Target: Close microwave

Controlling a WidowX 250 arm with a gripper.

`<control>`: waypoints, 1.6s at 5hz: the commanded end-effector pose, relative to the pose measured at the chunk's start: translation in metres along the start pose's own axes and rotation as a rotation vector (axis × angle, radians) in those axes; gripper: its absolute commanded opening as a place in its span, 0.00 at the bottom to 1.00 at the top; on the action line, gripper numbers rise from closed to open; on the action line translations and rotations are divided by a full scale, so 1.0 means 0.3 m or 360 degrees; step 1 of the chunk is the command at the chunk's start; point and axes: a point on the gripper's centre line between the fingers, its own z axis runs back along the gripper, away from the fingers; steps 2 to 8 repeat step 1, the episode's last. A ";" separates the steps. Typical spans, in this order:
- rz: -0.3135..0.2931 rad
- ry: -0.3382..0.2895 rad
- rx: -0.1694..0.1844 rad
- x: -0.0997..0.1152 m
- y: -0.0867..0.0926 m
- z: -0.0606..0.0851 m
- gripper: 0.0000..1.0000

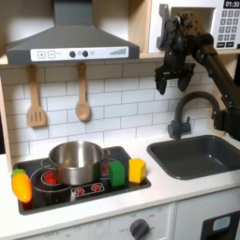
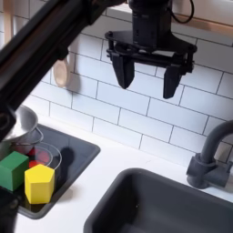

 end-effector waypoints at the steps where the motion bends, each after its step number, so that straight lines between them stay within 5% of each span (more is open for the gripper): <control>1: 0.0000 -0.0002 0.0000 0.001 0.000 0.001 1.00; 8: 0.0000 -0.0002 0.0000 0.001 0.000 0.001 1.00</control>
